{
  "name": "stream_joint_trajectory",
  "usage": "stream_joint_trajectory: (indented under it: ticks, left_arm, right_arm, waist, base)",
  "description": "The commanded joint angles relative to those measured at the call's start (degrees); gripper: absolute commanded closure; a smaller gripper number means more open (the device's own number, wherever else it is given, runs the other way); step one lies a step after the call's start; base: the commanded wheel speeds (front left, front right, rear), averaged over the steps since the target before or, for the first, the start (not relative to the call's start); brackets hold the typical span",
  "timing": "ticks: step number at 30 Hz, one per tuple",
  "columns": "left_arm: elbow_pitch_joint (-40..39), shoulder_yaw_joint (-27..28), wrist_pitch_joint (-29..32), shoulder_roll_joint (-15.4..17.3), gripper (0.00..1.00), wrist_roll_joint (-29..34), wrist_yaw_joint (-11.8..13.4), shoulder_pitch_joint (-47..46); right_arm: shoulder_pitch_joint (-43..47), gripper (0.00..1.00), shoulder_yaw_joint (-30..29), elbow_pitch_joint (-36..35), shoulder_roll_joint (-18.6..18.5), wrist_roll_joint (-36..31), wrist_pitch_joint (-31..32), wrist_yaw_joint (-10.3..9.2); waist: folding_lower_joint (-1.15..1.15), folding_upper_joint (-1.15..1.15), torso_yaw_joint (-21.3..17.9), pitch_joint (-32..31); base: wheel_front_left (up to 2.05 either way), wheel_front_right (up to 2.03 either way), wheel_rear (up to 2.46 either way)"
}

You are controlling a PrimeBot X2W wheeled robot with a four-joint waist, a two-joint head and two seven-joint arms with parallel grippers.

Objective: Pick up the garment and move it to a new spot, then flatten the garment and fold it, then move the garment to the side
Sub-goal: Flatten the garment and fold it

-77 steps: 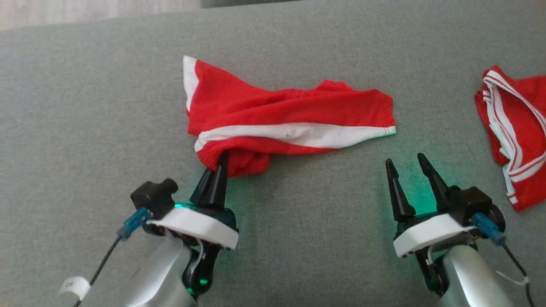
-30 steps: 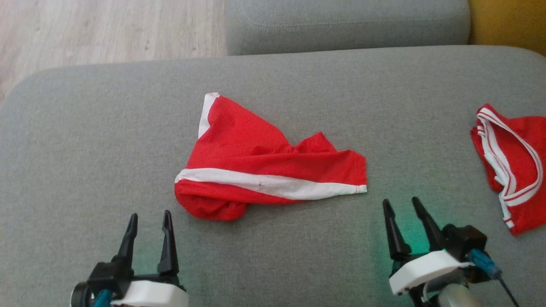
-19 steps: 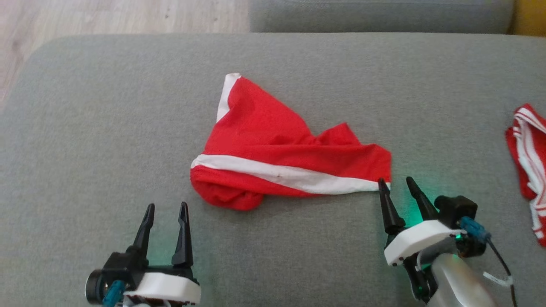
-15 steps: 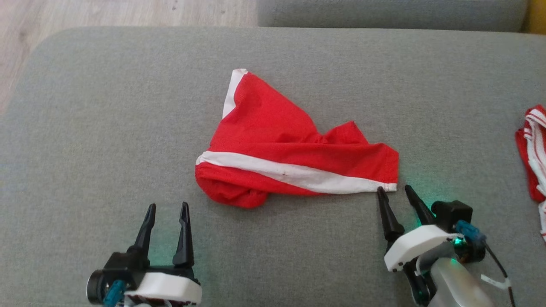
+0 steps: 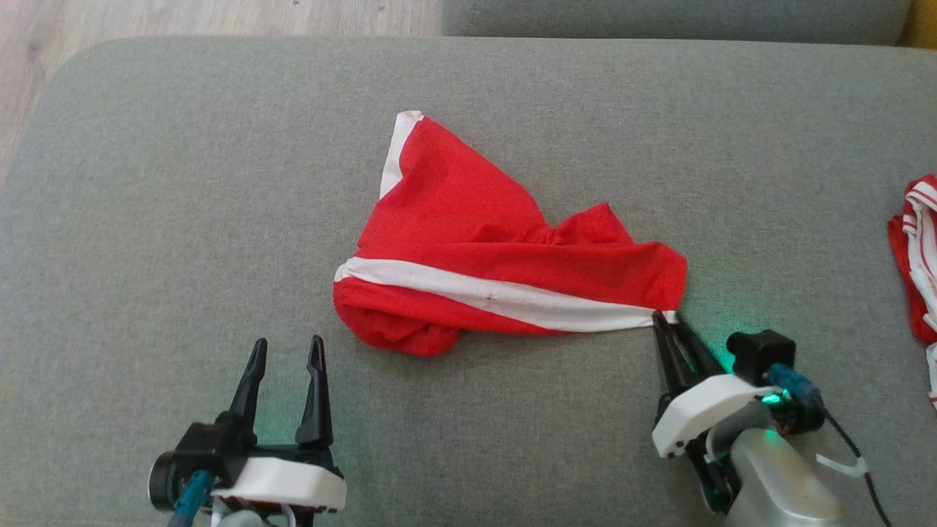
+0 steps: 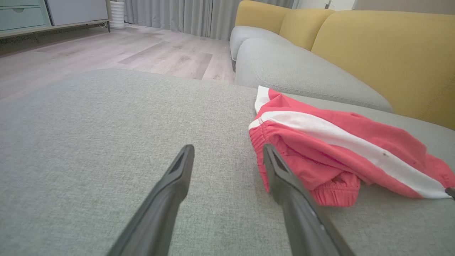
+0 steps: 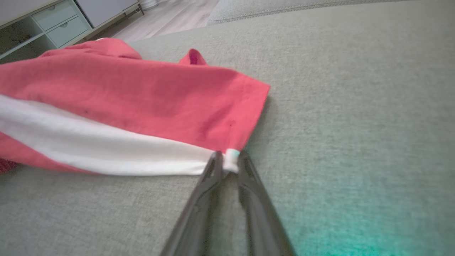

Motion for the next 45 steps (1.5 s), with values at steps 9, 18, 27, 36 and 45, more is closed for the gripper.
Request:
stream_joint_trajectory:
  ticks: [9,18,27,36,45]
  left_arm:
    - [-1.9,1.8,-0.5,0.0,0.0,-1.3,-0.7,-1.8]
    - [-2.4,-4.0,-0.5,0.0,0.0,-7.5,-4.6,-3.0]
    - [3.4,-17.6,-0.5,1.6,0.0,-18.1,-5.1,-11.1]
    - [6.8,-28.4,0.4,6.4,0.0,-30.9,-5.1,-14.7]
    - [7.6,-33.1,-0.3,7.7,0.0,-33.9,-5.1,-13.9]
  right_arm:
    - [3.7,1.0,-6.1,-1.6,0.3,-2.3,0.5,0.2]
    - [7.0,1.0,-12.1,-11.2,-0.9,-4.4,0.5,0.2]
    - [7.7,1.0,-11.3,-12.6,-0.1,-4.8,0.5,0.2]
    - [7.8,1.0,-11.6,-12.5,0.4,-4.4,0.5,0.2]
    - [8.2,1.0,-12.2,-12.4,0.6,-4.4,0.5,0.2]
  waist:
    - [0.0,0.0,-1.3,-1.3]
    - [0.0,0.0,-4.0,-1.9]
    - [0.0,0.0,-4.8,-1.6]
    - [0.0,0.0,-4.6,-1.4]
    - [0.0,0.0,-3.7,-1.5]
  base:
    - [0.0,0.0,0.0]
    - [0.0,0.0,0.0]
    - [0.0,0.0,0.0]
    - [0.0,0.0,0.0]
    - [0.0,0.0,0.0]
